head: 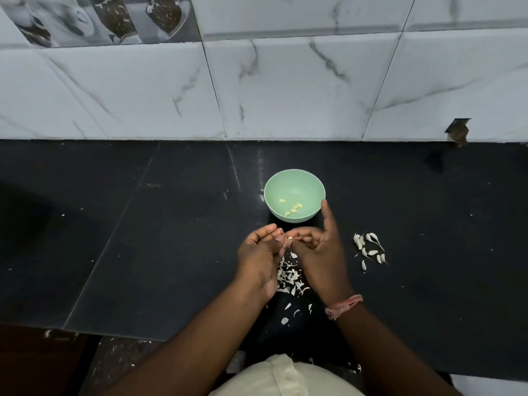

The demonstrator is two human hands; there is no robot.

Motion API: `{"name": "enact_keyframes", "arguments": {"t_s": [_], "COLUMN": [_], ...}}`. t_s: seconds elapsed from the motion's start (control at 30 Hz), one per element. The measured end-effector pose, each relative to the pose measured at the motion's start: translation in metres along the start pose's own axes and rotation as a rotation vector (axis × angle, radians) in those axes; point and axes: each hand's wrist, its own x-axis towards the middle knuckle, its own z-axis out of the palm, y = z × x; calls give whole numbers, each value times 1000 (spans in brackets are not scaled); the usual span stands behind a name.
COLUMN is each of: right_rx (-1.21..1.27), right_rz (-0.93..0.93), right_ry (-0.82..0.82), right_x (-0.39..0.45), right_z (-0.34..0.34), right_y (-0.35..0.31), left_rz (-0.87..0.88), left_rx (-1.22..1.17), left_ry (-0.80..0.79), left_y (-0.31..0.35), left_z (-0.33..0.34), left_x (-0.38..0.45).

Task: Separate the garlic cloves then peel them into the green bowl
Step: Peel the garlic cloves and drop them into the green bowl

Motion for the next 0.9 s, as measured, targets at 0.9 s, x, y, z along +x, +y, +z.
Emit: {"name": "enact_keyframes", "arguments": {"t_s": [0.9], "right_rx": [-422], "right_rz": [-231], "right_ry": [-156], "right_x": [-15], "right_z": [10], "right_y": [28], "left_rz": [-210], "left_rx": [-28], "left_ry": [26], "left_y": [0], "left_z": [2], "left_x": [21]}}
